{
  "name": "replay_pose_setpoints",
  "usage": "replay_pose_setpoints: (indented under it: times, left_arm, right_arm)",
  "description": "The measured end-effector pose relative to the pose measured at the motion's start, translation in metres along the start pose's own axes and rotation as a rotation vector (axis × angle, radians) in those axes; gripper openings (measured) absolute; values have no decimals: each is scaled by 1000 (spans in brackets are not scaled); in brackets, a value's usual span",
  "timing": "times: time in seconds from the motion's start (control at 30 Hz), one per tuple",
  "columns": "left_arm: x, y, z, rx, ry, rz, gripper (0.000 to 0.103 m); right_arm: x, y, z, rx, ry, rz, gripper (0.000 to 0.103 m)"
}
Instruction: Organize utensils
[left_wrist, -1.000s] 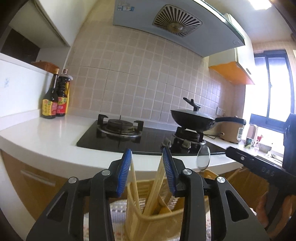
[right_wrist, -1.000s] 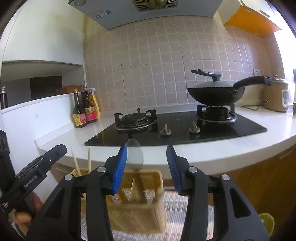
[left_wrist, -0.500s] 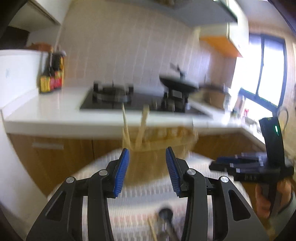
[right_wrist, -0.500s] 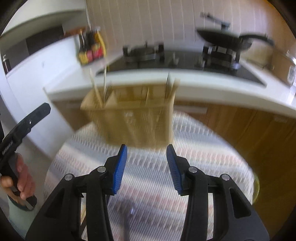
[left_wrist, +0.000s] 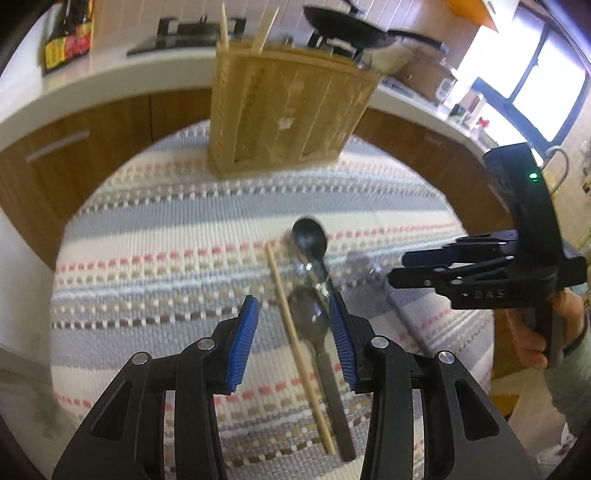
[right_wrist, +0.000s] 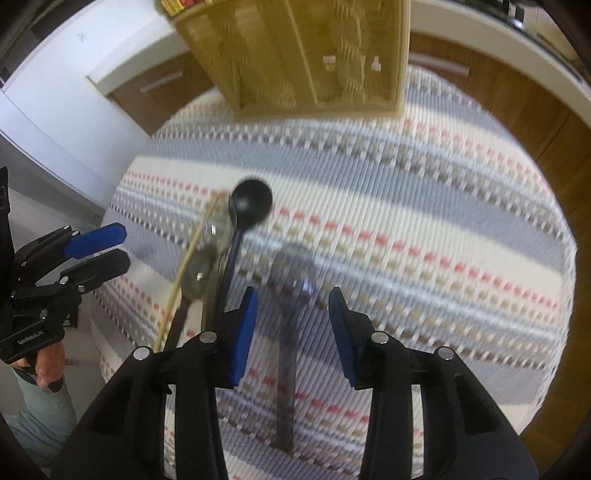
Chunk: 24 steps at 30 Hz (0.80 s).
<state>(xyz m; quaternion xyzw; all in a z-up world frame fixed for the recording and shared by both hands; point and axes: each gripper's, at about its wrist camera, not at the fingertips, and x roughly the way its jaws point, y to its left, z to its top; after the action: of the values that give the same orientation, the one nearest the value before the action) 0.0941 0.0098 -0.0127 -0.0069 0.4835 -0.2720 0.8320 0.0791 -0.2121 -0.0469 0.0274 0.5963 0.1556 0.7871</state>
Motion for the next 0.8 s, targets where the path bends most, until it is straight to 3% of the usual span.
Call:
replay_pose_setpoints:
  times: [0.13,0.27,0.47,0.53,0.57,0.63,0.8]
  left_arm:
    - [22,1,-2,10,90,18,37]
    - [38,-15,-4,115,151,129,29]
    - [50,-24,-8,152,231,155,26]
    - [50,-24,-9,161,237,153,23]
    - [51,-24,-9,167,241,159,10]
    - [51,-24,-9,161,251,140,2]
    - [40,-9,-13,119,224,201,0]
  right_arm:
    - [15,2,-2,5,47,-17,33]
    - [24,18,-4,-49,69,-82,31]
    - [37,49,-9,-174,97,-204,19]
    - [42,56,-11,-196,102,-219,13]
    - [43,59,-12,-208,102,-224,12]
    - [44,63,-16,-214,101,-219,11]
    - [34,49,-27,-188,94,-220,10]
